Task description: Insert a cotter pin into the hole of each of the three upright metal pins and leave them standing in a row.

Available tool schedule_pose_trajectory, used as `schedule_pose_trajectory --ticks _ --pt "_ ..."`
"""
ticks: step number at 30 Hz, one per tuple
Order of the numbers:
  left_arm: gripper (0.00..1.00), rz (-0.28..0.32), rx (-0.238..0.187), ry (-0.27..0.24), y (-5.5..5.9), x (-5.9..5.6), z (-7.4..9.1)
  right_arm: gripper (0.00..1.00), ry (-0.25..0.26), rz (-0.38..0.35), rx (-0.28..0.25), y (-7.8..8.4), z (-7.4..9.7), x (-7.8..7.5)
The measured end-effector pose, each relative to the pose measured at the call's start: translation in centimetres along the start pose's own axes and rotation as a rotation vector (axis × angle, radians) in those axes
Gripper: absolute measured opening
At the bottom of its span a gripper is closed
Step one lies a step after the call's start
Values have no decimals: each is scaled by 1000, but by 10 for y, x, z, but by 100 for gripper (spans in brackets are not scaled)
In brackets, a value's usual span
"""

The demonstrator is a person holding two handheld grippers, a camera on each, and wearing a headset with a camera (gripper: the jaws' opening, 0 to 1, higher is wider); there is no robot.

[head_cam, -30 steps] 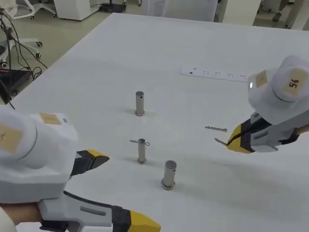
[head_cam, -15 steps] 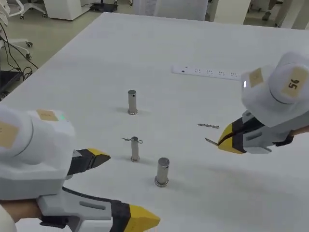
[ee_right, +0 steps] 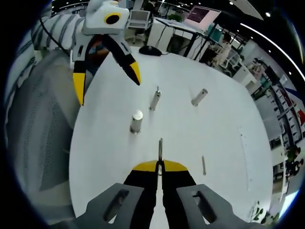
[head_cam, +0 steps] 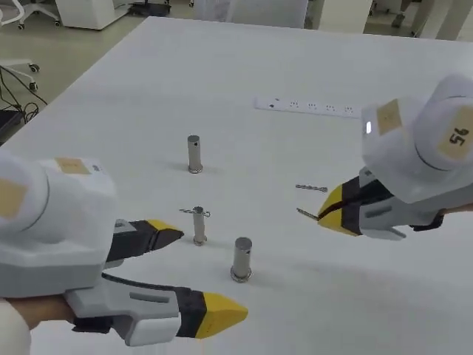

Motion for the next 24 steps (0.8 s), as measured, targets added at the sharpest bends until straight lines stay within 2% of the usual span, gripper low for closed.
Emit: schedule_pose_trajectory --ticks 11,15,18,22,24 --pt "52 40 11 26 -4 -5 -8 2 40 69 -10 -11 4 9" --pt "46 72 7 40 -7 -7 -13 2 32 65 -18 -13 4 15" --pt "37 99 5 56 -10 -10 -17 2 31 69 -22 -14 4 21" --pt "36 96 -20 65 -15 -11 -22 2 48 74 -31 -17 5 25" --pt "36 116 -22 77 -17 -13 -25 2 54 75 -34 -18 6 27"
Point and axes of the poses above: the centre of the closed fingertips' face, and the gripper's own axes: z roughly backward along the fingers, x roughly to its left, y roughly out of its underside, the point moved 5 cm from there along z, roughly backward along the fingers, and after that the axes turned 9 degrees about -x, right-handed, at the moved point
